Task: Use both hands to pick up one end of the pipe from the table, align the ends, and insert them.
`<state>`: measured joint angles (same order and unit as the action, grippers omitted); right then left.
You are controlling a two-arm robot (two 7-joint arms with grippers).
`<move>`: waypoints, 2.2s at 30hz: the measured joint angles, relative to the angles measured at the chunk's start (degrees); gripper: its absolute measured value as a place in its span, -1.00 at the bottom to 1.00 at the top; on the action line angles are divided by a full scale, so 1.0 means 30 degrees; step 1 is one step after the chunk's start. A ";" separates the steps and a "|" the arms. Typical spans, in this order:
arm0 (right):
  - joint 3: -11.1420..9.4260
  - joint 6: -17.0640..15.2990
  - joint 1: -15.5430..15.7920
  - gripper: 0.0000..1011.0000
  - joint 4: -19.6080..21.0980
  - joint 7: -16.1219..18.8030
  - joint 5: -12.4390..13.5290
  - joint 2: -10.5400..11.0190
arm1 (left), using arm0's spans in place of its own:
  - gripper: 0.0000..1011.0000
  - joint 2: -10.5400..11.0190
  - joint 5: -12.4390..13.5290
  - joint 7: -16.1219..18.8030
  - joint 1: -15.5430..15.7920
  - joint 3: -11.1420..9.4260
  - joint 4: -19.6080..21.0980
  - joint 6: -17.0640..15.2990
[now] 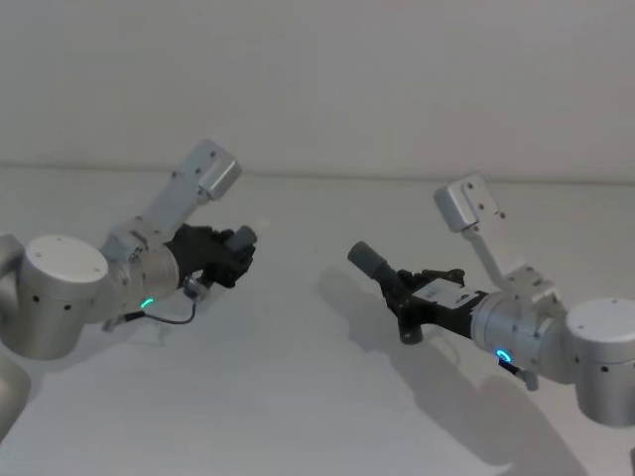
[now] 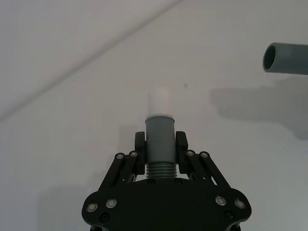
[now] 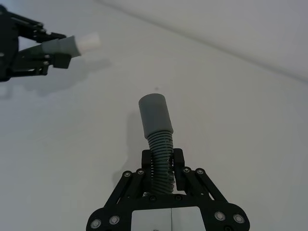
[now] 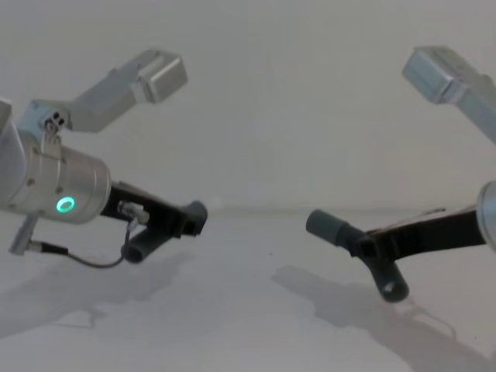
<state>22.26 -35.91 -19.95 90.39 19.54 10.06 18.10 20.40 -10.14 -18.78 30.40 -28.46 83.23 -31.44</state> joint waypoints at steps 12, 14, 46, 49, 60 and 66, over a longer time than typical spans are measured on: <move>0.0051 0.2925 -0.0114 -0.48 0.0151 0.2983 0.0353 0.2250 | -0.30 0.1117 0.0054 -0.1884 0.0124 -0.0023 0.0473 0.2472; 0.0113 0.3430 -0.0149 -0.48 0.0173 0.3553 0.0379 0.2711 | -0.30 0.1395 -0.0071 -0.2357 0.0101 0.0010 0.0526 0.2941; 0.2048 0.9216 -0.0814 -0.48 0.2177 0.6682 -0.2266 0.6767 | -0.30 0.4690 -0.1634 -1.0172 0.1589 -0.1300 -0.0066 0.6143; 0.2261 0.9423 -0.0947 -0.48 0.2271 0.6765 -0.2509 0.6871 | -0.30 0.4856 -0.1652 -1.0638 0.1764 -0.1487 -0.0096 0.6288; 0.2828 0.9876 -0.1405 -0.48 0.2350 0.7111 -0.2899 0.7072 | -0.30 0.5167 -0.1667 -1.1560 0.2182 -0.1990 -0.0091 0.6696; 0.3049 0.9964 -0.1615 -0.48 0.2340 0.7376 -0.2850 0.7108 | -0.30 0.5220 -0.1667 -1.1750 0.2323 -0.2188 -0.0070 0.6873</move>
<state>31.41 -6.02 -24.80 97.41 41.67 1.50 39.43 36.06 -15.14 -54.03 37.37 -35.03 83.02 -10.82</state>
